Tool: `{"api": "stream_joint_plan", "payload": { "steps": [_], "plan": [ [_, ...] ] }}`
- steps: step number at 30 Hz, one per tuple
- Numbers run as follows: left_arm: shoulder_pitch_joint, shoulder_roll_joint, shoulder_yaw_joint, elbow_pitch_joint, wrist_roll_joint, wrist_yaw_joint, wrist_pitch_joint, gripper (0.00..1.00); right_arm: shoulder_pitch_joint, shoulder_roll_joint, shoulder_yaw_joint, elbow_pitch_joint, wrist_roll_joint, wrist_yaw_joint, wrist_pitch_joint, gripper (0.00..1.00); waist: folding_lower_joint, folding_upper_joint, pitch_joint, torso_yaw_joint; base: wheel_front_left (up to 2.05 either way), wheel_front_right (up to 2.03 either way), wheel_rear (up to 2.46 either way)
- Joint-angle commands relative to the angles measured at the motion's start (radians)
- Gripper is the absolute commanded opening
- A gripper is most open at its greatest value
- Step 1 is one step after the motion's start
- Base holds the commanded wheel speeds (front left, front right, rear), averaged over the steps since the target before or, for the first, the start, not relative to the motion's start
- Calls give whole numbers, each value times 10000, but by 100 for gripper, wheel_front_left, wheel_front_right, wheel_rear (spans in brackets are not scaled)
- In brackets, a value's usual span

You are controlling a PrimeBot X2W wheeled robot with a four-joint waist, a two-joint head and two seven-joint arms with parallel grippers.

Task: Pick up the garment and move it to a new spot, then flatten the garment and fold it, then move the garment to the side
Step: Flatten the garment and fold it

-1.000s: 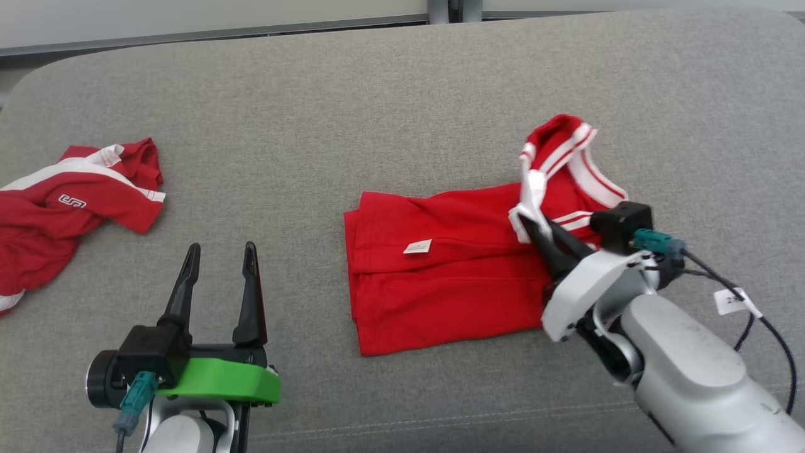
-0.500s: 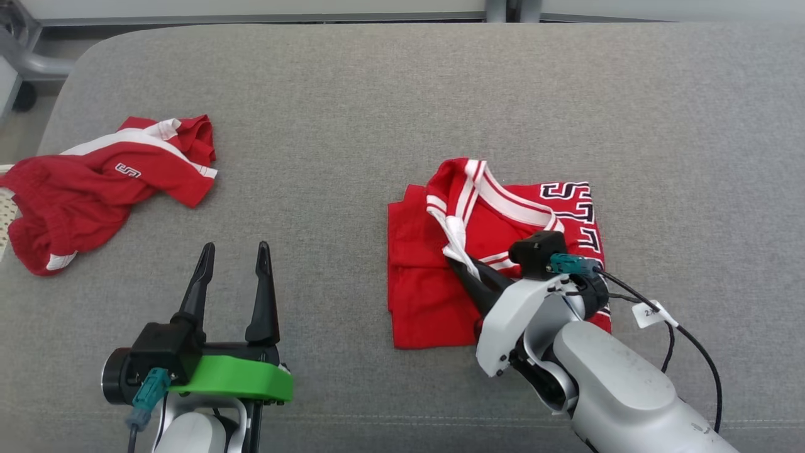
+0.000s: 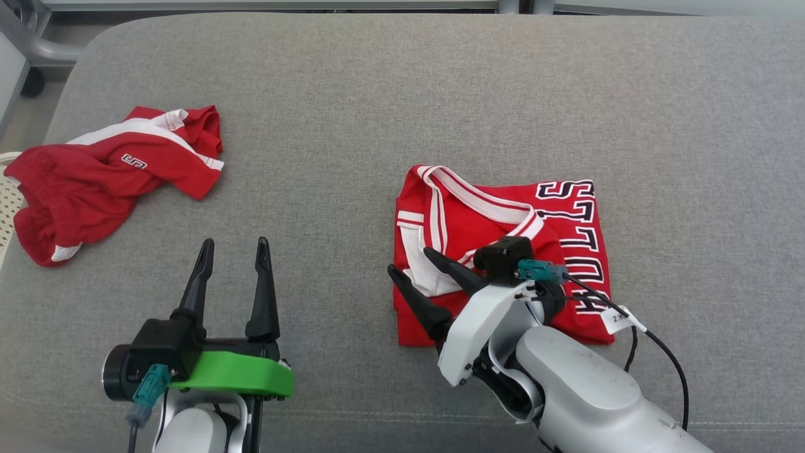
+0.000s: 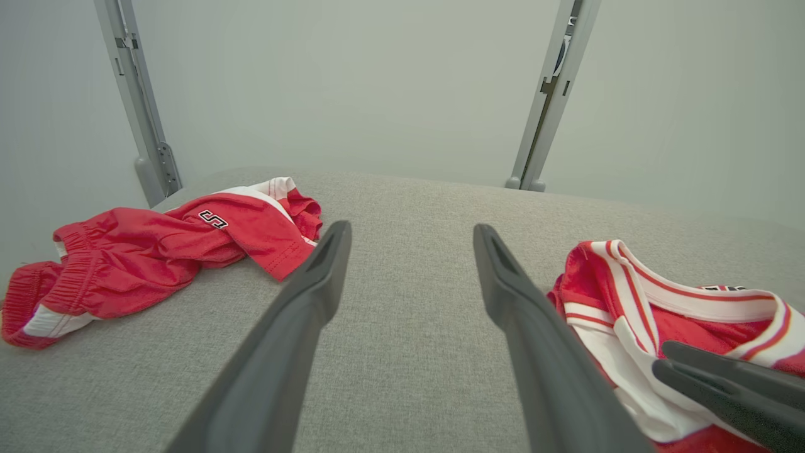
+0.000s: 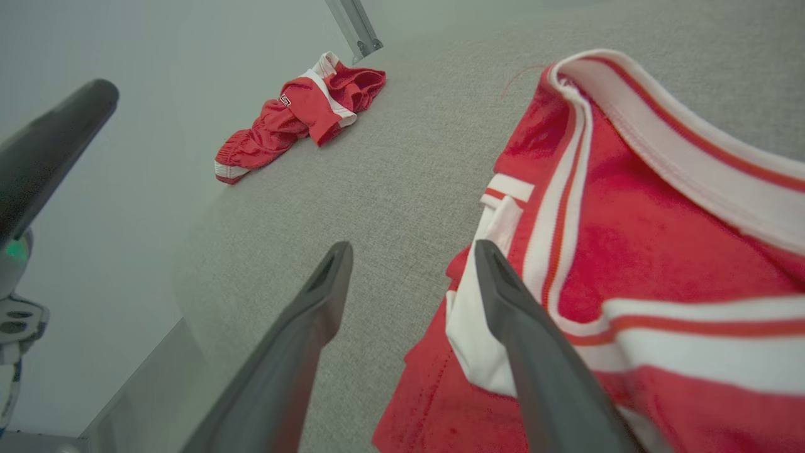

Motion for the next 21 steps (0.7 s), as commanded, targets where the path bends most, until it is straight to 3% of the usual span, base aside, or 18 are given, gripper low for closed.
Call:
{"api": "stream_joint_plan", "payload": {
  "steps": [1, 6, 13, 16, 21],
  "plan": [
    [-118, -35, 30, 60, 86, -45, -29, 100, 31, 24, 121, -227, 211, -1, -229, 100, 0, 0, -28, -26, 0, 0, 0],
    [-17, -87, 129, 108, 169, -60, -29, 100, 194, -234, 760, -1304, 787, -1, -729, 100, 0, 0, -134, -146, 0, 0, 0],
    [99, -12, 246, 107, 247, 15, -29, 100, 501, -885, 717, -2914, 998, -1, -1221, 100, 0, 0, -275, -370, 0, 0, 0],
    [130, 80, 290, 92, 270, 48, -29, 100, 786, -1220, 98, -3670, 739, -1, -1298, 100, 0, 0, -356, -489, 0, 0, 0],
    [219, 194, 364, 36, 330, 89, -29, 100, 1817, -1455, -2033, -4810, -596, -1, -1287, 100, 0, 0, -488, -749, 0, 0, 0]
  ]
}}
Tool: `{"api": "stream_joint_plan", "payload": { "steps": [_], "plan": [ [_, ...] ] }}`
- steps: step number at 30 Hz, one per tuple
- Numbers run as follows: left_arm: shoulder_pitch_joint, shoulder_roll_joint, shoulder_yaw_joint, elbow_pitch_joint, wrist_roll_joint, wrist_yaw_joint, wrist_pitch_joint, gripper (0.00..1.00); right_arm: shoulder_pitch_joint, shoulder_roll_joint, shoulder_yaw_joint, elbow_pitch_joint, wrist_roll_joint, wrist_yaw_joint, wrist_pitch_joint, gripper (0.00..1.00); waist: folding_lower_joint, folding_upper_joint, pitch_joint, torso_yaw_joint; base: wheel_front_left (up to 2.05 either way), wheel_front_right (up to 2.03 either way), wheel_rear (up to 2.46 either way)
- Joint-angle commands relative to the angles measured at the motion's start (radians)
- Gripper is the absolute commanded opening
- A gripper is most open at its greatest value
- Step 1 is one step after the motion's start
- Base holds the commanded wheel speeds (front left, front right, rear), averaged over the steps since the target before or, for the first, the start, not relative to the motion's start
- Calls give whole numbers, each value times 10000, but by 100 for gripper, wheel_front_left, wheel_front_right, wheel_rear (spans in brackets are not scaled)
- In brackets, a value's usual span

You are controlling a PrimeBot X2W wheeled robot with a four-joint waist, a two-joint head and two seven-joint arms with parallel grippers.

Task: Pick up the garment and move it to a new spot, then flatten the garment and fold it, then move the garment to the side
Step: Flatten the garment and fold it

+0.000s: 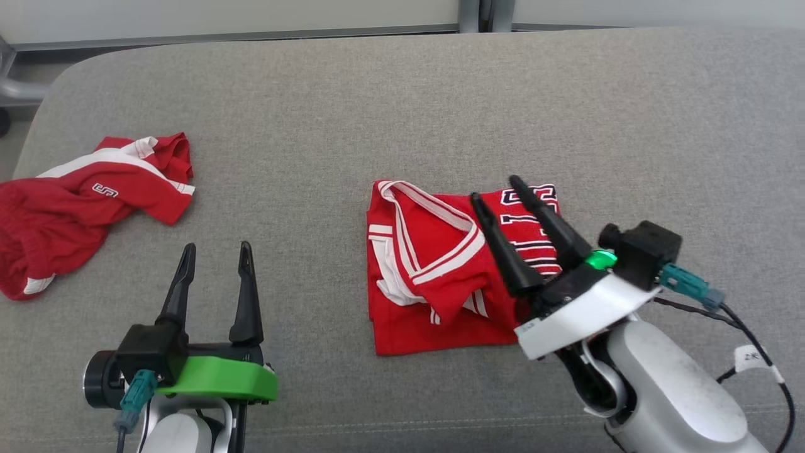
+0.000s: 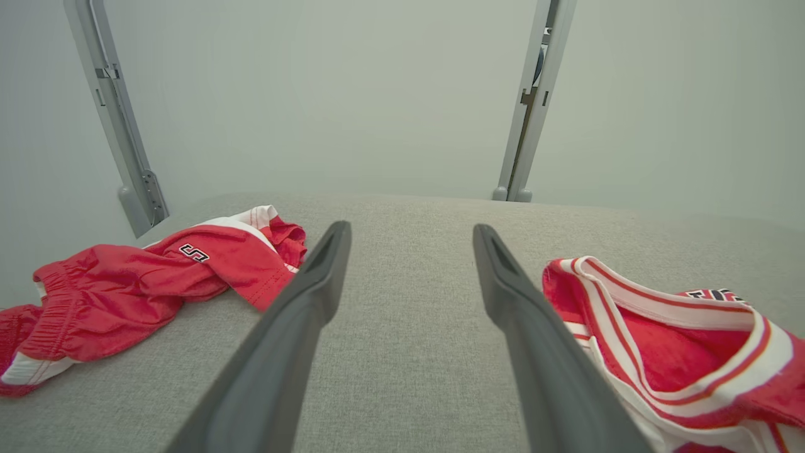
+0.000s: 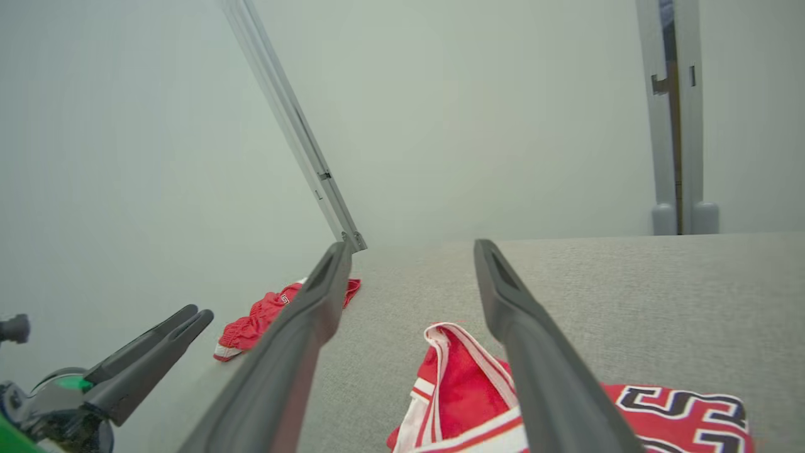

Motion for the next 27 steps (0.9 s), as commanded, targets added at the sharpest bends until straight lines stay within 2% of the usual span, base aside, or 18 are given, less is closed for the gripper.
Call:
{"api": "stream_joint_plan", "payload": {
  "steps": [1, 7, 13, 22, 27],
  "plan": [
    [106, 108, 24, -3, 66, 53, -29, 100, 400, -96, -580, -176, -418, -1, -21, 100, 0, -1, -108, -162, 0, 0, 0],
    [237, 232, 20, -98, 127, 138, 11, 100, 1515, -150, -2648, -593, -1591, -1, -25, 100, 0, -1, -307, -467, 0, 0, 0],
    [403, 402, 92, -197, 119, 230, 96, 100, 2307, -267, -3895, -631, -2258, -1, -25, 100, 0, -1, -532, -781, 0, 0, 0],
    [890, 596, 155, -264, 160, 387, 60, 100, 3231, -302, -4627, -308, -2757, -1, -26, 100, 0, -1, -893, -943, 0, 0, 0],
    [1237, 520, 175, -362, 175, 492, 20, 100, 3712, -179, -4835, -229, -2878, -1, -26, 100, 0, -1, -1075, -838, 0, 0, 0]
  ]
}}
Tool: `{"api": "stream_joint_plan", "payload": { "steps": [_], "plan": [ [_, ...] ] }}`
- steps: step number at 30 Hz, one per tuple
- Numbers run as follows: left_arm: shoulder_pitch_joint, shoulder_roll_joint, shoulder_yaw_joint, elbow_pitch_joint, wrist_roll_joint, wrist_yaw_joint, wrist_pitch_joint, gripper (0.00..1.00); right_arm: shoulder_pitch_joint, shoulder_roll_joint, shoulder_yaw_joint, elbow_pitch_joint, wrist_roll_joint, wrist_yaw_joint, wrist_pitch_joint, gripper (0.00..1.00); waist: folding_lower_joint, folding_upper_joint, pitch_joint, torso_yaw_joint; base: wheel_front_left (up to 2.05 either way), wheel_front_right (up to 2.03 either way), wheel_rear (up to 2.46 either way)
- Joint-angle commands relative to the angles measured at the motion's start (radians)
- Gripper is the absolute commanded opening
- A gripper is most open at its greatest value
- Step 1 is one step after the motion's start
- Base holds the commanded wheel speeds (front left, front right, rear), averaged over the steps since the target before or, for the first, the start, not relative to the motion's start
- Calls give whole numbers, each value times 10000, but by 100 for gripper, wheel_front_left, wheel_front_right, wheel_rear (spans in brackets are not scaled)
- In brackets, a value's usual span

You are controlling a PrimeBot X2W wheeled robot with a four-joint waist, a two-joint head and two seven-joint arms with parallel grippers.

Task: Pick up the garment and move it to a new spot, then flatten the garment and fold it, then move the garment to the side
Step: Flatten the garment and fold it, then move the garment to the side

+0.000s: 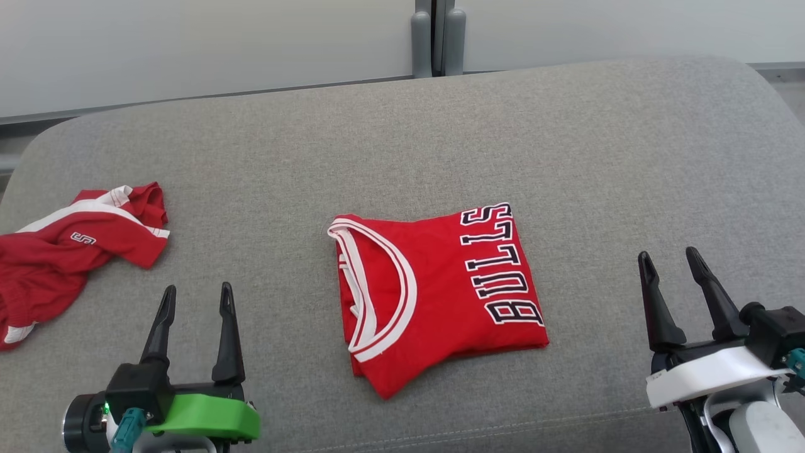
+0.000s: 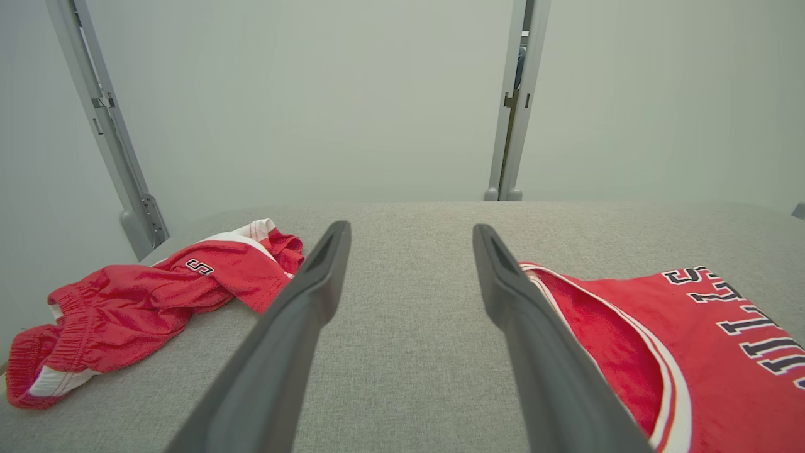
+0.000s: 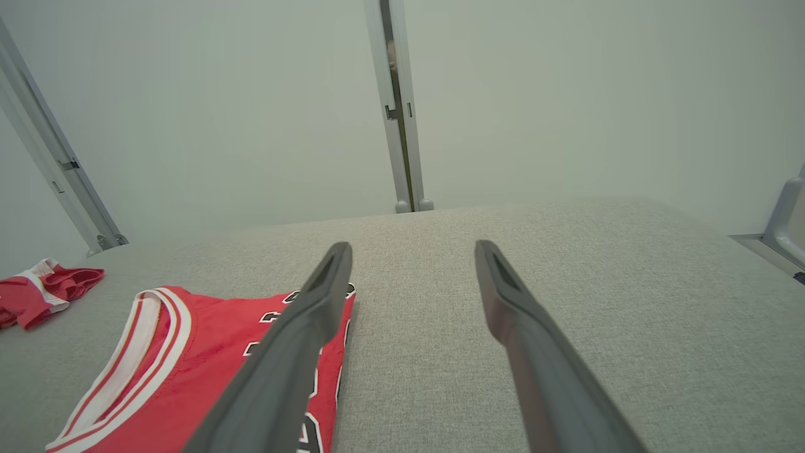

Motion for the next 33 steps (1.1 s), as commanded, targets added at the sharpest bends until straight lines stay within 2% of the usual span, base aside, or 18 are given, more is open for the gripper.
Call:
{"api": "stream_joint_plan", "payload": {
  "steps": [1, 11, 24, 29, 33],
  "plan": [
    [219, -3, 55, -48, 57, 76, -48, 100, 254, 44, -69, 32, -93, -1, -26, 100, 0, -1, -119, 97, 0, 0, 0],
    [487, -44, 63, -211, 138, 20, -81, 100, 818, 216, -310, -125, -169, -1, 128, 100, 0, -1, -374, 316, 0, 0, 0],
    [394, -157, -10, -95, 181, -42, -90, 100, 820, 222, -285, -131, -29, -1, 427, 100, 0, -1, -473, 278, 0, 0, 0],
    [144, -196, -114, -27, 203, -114, -92, 100, 481, 7, -115, 310, 481, -1, 778, 100, 0, -1, -374, 492, 0, 0, 0],
    [-24, -247, -206, 31, 216, -203, -91, 100, 30, -415, 227, 1031, 985, -1, 1141, 100, 0, -1, -251, 799, 0, 0, 0]
  ]
}}
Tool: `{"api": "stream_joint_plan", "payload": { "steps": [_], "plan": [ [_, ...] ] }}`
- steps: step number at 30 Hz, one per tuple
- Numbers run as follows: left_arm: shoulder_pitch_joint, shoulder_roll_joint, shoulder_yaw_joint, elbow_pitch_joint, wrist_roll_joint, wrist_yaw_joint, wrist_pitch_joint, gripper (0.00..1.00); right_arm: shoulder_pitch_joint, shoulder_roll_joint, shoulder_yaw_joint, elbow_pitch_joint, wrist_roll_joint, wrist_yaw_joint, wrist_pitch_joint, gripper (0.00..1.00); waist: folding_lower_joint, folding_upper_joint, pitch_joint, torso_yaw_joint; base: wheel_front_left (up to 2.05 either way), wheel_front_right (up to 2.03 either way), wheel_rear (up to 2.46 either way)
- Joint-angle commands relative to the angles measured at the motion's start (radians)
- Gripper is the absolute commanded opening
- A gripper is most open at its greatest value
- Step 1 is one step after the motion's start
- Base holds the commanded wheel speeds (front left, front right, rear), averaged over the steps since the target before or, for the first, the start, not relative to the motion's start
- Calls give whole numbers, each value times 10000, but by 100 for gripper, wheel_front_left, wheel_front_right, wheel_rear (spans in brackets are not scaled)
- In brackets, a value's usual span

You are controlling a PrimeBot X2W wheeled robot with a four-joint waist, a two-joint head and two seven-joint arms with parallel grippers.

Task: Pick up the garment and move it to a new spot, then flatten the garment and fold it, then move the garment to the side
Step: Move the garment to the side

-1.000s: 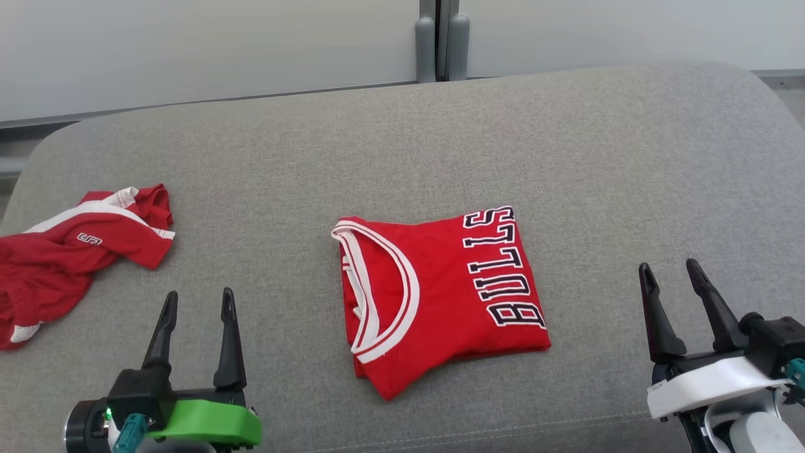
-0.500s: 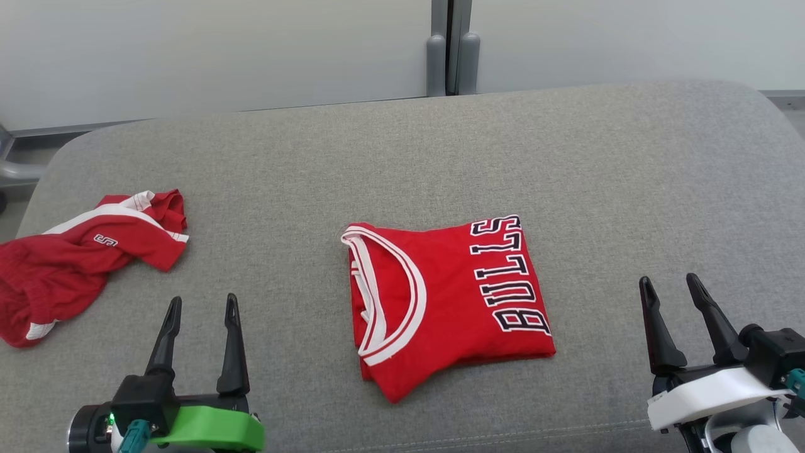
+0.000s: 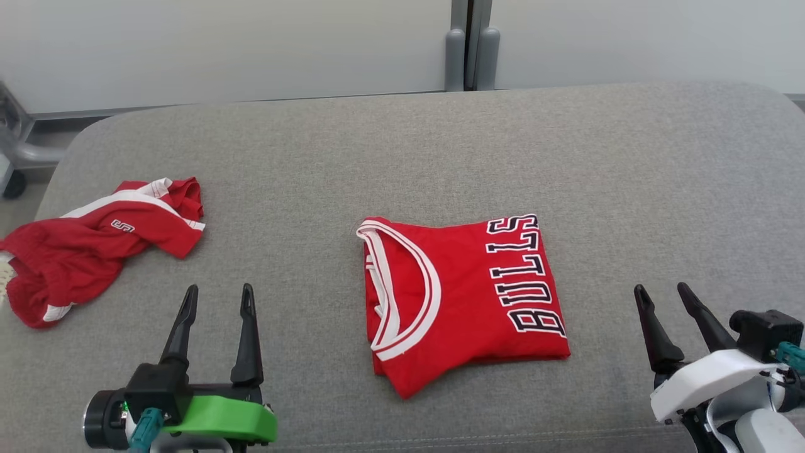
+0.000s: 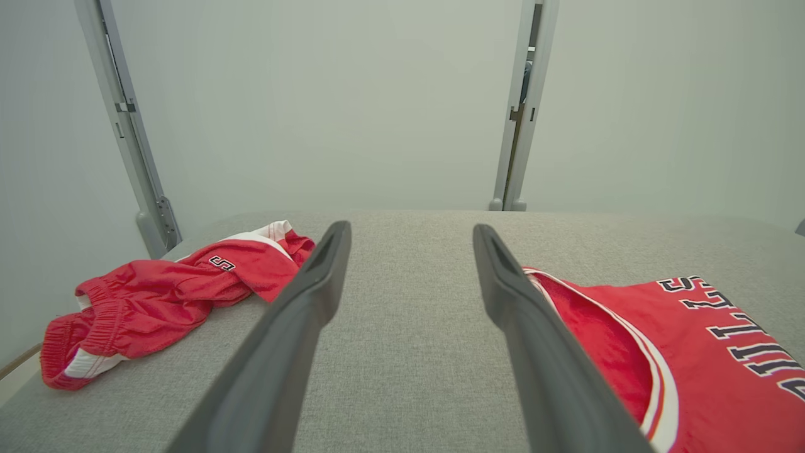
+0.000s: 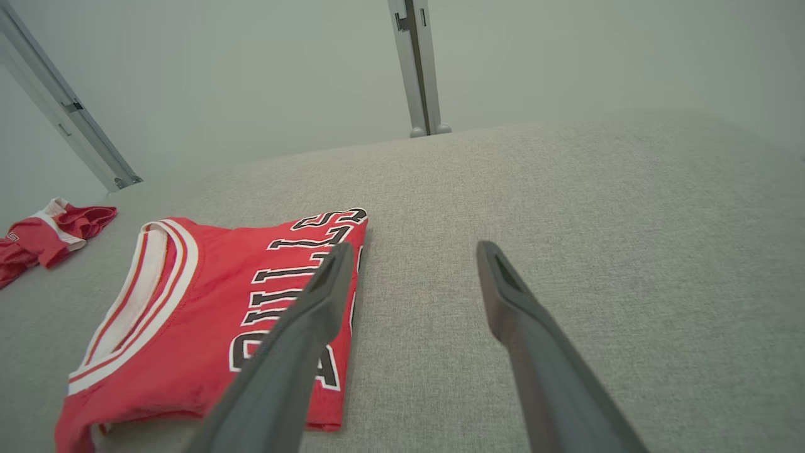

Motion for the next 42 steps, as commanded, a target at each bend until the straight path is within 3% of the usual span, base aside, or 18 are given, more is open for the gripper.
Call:
{"api": "stream_joint_plan", "payload": {
  "steps": [1, 9, 18, 25, 30, 31, 32, 33, 42],
  "plan": [
    [-161, -16, -41, 42, 78, -27, -43, 100, -262, -163, 169, 267, 262, -1, 115, 100, 0, -1, 118, 255, 0, 0, 0],
    [-596, -358, -193, 122, 145, -246, -40, 100, -1740, -1087, 1869, 2295, 1853, -1, 608, 100, 0, -1, 601, 1349, 0, 0, 0],
    [-827, -756, -178, 159, 213, -482, -38, 100, -2970, -1627, 2889, 3649, 3162, -2, 670, 100, 0, -1, 1186, 2283, 0, 0, 0],
    [-1046, -1020, -47, 135, 307, -679, -38, 100, -3763, -1956, 3800, 4390, 4064, -1, 1182, 100, 0, -1, 1708, 2642, 0, 0, 0],
    [-1172, -1172, 60, 162, 396, -792, -38, 100, -4034, -1995, 4394, 4638, 5041, -1, 2209, 100, 0, -1, 1909, 2690, 0, 0, 0],
    [-1182, -1192, 87, 173, 408, -799, -38, 100, -4084, -2044, 4505, 4618, 5133, -2, 2320, 72, 0, -1, 1930, 2686, 0, 0, 0],
    [-1184, -1208, 118, 190, 428, -817, -38, 100, -4115, -2100, 4598, 4602, 5271, -9, 2407, 33, 0, -1, 1941, 2673, 0, 0, 0],
    [-1178, -1230, 180, 211, 456, -859, -38, 100, -4198, -2195, 4765, 4567, 5441, -7, 2467, 0, 0, -1, 1946, 2634, 0, 0, 0],
    [-1160, -1272, 467, 176, 675, -905, -38, 100, -4569, -2711, 5151, 4221, 5360, -12, 1698, 0, 0, -1, 1960, 1954, 0, 0, 0]
  ]
}}
